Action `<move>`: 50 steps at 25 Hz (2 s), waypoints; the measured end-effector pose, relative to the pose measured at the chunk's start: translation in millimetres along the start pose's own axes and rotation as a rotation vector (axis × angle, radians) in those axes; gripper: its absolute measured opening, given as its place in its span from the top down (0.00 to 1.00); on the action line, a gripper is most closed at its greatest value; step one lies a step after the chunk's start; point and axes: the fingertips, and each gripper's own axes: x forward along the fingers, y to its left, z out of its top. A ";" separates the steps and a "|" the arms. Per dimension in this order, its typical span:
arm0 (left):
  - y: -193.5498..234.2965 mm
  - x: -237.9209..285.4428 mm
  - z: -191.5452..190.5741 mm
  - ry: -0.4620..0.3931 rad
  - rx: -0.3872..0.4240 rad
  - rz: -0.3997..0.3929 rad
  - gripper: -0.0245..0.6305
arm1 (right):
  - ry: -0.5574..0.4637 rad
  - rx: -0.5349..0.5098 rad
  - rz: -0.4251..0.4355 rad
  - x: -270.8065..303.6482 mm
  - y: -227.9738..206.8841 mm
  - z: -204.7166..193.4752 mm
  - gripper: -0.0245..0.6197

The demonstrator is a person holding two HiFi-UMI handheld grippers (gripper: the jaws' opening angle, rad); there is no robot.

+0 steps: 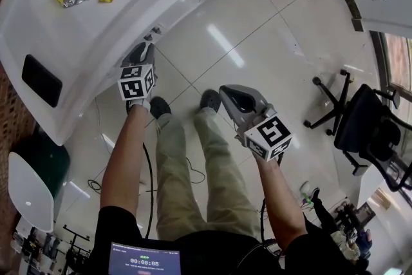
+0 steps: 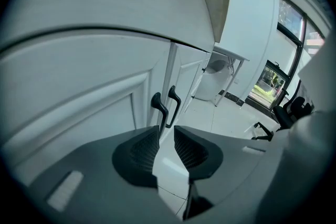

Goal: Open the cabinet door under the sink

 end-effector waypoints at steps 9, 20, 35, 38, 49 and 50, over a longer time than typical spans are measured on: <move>-0.8 19.2 6.2 0.029 0.028 0.000 0.82 | -0.008 0.021 -0.021 -12.4 -5.1 -10.1 0.98; -1.4 17.9 4.2 0.016 0.075 0.044 0.89 | -0.007 0.033 -0.024 -25.7 -7.4 -21.9 0.98; -54.2 -13.7 -52.4 0.030 0.207 0.029 0.90 | -0.018 0.024 0.010 -26.1 2.2 -18.1 0.98; -65.7 -20.3 -61.5 0.020 0.255 0.008 0.90 | -0.012 0.019 0.021 -27.3 4.1 -19.3 0.98; -87.1 -47.4 -105.6 0.048 0.264 -0.013 0.90 | 0.009 -0.018 0.065 -23.1 17.5 -15.7 0.98; -88.4 -49.8 -108.6 0.048 0.258 -0.012 0.90 | 0.011 -0.021 0.066 -23.5 17.8 -15.5 0.98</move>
